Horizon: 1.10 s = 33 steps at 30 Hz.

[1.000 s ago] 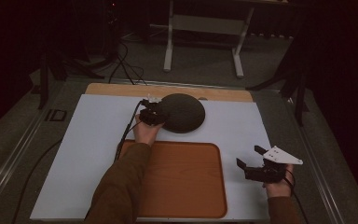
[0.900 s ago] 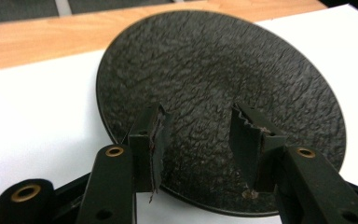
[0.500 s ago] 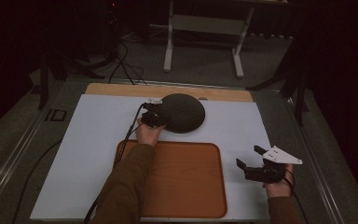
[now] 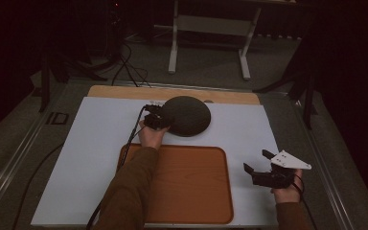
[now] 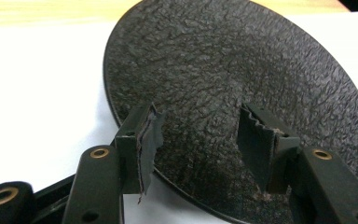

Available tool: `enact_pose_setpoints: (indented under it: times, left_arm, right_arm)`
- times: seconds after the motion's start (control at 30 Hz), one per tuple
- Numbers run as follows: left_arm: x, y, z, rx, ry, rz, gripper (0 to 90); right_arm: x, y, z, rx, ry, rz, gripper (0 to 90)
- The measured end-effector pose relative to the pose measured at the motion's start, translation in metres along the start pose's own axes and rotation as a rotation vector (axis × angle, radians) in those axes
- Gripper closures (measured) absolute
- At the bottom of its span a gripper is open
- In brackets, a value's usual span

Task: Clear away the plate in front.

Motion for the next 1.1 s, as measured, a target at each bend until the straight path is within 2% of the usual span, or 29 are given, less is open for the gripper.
enact_pose_setpoints:
  times: [0.03,0.07,0.13,0.37,0.47,0.53,0.7,0.8,0.9,1.03,1.1]
  left_arm:
    - [0.0,0.0,0.001,-0.003,0.0,0.0,47.9]
    - [-0.001,-0.001,0.002,0.012,-0.026,-0.002,48.0]
    - [-0.002,-0.001,0.002,0.019,-0.041,-0.009,48.8]
    - [-0.003,-0.002,0.005,0.001,-0.038,-0.006,51.5]
    - [-0.003,-0.002,0.005,0.008,-0.057,-0.008,51.6]
    - [-0.004,-0.002,0.006,0.021,-0.086,-0.007,51.5]
    - [0.0,0.005,0.011,-0.02,-0.089,0.041,51.3]
    - [0.001,0.008,0.013,-0.056,-0.089,0.047,51.9]
    - [0.003,0.009,0.016,-0.116,-0.053,0.06,54.1]
    - [0.004,0.01,0.018,-0.159,-0.036,0.065,55.4]
    - [0.005,0.01,0.019,-0.198,-0.026,0.069,56.2]
  right_arm:
    - [0.0,0.0,0.0,0.0,0.0,0.0,11.1]
    - [0.0,0.0,0.0,-0.001,0.0,0.002,11.0]
    - [0.0,0.0,0.001,-0.006,0.0,0.005,11.0]
    - [0.0,0.001,0.002,-0.017,-0.001,0.014,11.0]
    - [0.0,0.001,0.002,-0.017,-0.001,0.015,11.0]
    - [0.0,0.001,0.001,-0.018,-0.001,0.015,11.1]
    - [0.0,0.002,0.002,-0.017,-0.002,0.017,11.1]
    - [0.001,0.002,0.002,-0.022,-0.006,0.02,11.1]
    - [0.0,0.002,0.002,-0.026,-0.005,0.023,11.1]
    - [0.0,0.002,0.002,-0.028,-0.004,0.026,11.1]
    - [0.0,0.002,0.002,-0.033,-0.003,0.028,11.1]
Point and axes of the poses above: each handheld gripper's, and its own axes: x roughly forward along the jaws, y roughly out of its underside, z roughly to its left, the point moved 5 cm from there along x, roughly forward along the jaws, and after that the axes turned 12 degrees about -z, right-handed, at the moved point
